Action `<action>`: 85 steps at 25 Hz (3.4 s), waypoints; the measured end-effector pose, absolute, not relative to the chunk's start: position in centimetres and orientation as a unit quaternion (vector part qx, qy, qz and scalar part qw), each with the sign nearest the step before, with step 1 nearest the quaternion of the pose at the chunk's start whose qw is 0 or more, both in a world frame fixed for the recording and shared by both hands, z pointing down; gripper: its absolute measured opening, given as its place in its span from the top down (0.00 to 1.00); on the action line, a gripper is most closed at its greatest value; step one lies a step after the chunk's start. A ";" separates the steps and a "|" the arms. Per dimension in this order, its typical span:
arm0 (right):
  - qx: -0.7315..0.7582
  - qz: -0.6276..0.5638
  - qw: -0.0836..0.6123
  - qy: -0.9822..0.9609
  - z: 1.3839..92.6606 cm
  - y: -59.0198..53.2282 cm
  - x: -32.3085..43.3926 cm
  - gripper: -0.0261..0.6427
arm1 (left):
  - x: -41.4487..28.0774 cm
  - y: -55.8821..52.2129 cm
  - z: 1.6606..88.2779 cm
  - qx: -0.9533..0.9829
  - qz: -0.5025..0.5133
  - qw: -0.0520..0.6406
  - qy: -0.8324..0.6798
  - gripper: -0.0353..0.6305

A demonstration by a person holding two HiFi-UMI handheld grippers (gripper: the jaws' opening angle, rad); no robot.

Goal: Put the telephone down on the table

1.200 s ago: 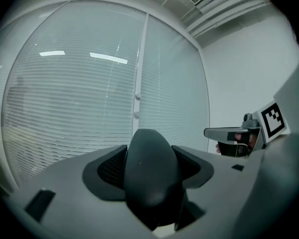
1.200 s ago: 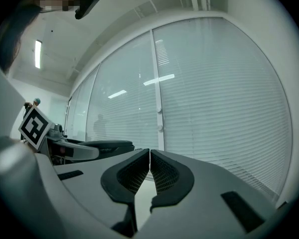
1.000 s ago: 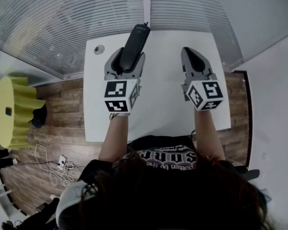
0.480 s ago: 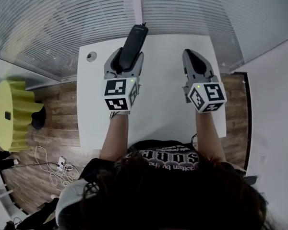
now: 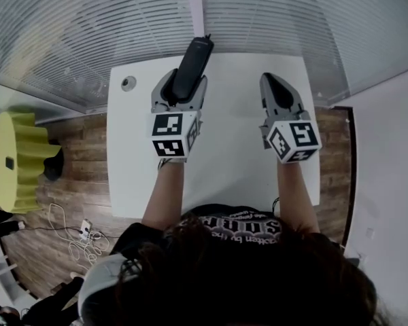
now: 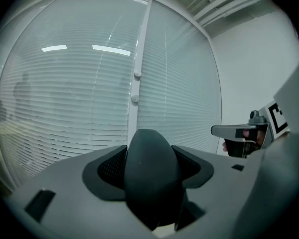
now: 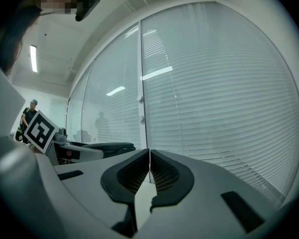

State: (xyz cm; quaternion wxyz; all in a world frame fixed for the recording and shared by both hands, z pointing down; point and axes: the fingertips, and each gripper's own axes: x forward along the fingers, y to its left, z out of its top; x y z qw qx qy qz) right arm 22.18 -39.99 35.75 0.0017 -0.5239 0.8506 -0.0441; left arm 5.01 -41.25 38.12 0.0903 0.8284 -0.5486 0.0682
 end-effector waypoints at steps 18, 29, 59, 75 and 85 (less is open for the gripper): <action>-0.522 -0.088 -0.024 0.848 41.3 -43.6 21.9 0.92 | 5.3 -46.4 44.7 0.822 0.089 0.114 -0.551 0.53; -0.513 -0.108 -0.029 0.851 43.3 -44.9 21.7 0.92 | 6.2 -48.0 48.7 0.818 0.113 0.132 -0.548 0.53; -0.513 -0.131 -0.043 0.847 45.5 -44.9 22.3 0.92 | 7.4 -48.7 56.1 0.812 0.187 0.152 -0.531 0.53; -0.516 -0.128 -0.036 0.846 44.7 -44.7 22.6 0.92 | 7.5 -48.0 56.3 0.812 0.212 0.137 -0.526 0.41; -0.516 -0.117 -0.027 0.848 43.1 -44.3 22.2 0.92 | 7.5 -47.1 51.8 0.828 0.173 0.109 -0.521 0.41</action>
